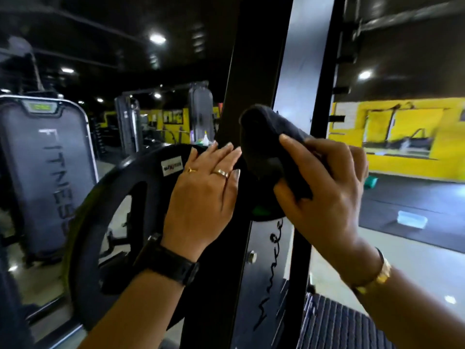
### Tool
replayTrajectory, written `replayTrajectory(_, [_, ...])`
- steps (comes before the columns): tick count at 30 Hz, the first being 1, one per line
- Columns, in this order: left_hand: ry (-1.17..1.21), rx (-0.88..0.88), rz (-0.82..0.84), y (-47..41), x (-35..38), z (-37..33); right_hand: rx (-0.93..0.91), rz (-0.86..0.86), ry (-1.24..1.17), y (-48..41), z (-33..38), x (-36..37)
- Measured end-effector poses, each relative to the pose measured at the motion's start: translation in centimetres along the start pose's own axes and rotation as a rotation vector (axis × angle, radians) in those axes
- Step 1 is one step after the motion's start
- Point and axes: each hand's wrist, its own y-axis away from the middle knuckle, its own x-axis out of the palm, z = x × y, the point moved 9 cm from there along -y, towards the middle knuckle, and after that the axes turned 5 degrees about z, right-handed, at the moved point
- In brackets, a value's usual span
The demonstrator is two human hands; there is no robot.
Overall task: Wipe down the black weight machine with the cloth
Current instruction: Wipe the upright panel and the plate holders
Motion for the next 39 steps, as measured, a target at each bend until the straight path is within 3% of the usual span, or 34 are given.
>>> replayTrajectory(14, [-0.033, 0.089, -0.145, -14.4, -1.1, -0.2, -0.309, 0.026, 0.557, -14.6, -3.0, 3.3])
replayTrajectory(21, [0.095, -0.026, -0.091, -20.6, -0.5, 1.0, -0.186, 0.131, 0.679, -22.2, -6.0, 5.3])
replayTrajectory(24, [0.115, -0.062, -0.038, -21.9, 1.1, 1.7, -0.036, 0.269, 0.72, -25.4, -7.7, 6.3])
replayTrajectory(30, [0.214, 0.022, -0.045, -21.3, 3.7, 2.4, -0.033, 0.565, 0.653, -25.8, -9.4, 11.7])
replayTrajectory(39, [0.181, 0.035, -0.067, -21.5, 3.9, 2.6, 0.07, 0.509, 0.627, -32.2, -12.7, 13.4])
